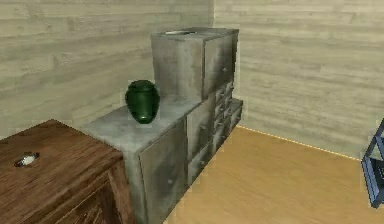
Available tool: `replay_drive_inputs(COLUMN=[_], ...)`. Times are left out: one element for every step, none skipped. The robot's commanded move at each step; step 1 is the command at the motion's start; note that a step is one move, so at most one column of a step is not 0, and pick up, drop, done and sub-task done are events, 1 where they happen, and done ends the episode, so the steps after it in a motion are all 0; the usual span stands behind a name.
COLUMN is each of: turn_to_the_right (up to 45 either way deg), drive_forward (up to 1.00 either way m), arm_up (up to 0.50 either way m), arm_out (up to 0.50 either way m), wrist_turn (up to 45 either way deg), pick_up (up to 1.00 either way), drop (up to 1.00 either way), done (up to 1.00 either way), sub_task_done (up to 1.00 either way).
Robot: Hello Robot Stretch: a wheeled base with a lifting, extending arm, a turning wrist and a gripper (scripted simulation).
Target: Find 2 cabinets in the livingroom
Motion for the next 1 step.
replay_drive_inputs(turn_to_the_right=[0.0], drive_forward=[0.00], arm_up=[0.00], arm_out=[0.00], wrist_turn=[0.0], pick_up=[0.00], drop=[0.00], done=[1.00], sub_task_done=[0.00])
